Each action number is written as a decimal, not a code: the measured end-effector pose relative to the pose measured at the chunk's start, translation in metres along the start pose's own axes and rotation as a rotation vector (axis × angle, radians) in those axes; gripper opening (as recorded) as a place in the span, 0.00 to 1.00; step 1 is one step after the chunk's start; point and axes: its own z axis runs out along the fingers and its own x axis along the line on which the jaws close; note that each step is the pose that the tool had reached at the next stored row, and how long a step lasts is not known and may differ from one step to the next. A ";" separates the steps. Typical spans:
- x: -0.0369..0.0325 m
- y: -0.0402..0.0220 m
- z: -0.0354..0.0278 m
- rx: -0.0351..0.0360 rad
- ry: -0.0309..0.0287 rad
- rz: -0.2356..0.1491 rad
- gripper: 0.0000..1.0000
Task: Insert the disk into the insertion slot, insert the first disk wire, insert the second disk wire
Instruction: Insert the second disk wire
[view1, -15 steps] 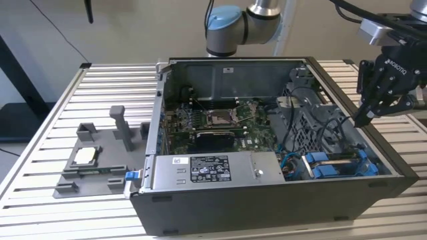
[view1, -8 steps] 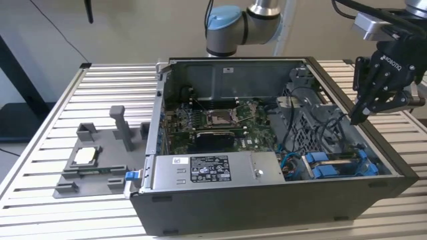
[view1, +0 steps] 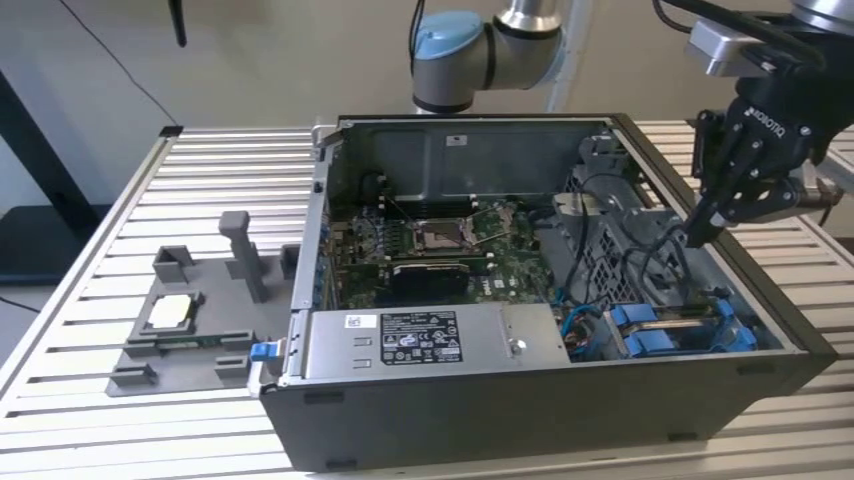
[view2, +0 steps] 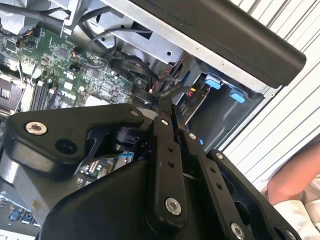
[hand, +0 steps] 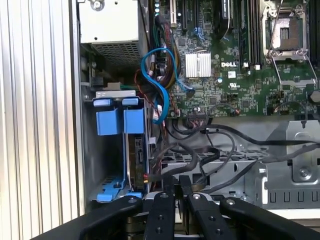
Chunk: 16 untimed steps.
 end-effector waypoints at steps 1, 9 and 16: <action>-0.0001 0.0018 0.0001 0.0000 -0.0003 0.000 0.16; -0.0004 0.0168 0.0008 0.0005 -0.0004 0.003 0.16; 0.0000 0.0229 0.0016 0.0016 0.0041 0.003 0.16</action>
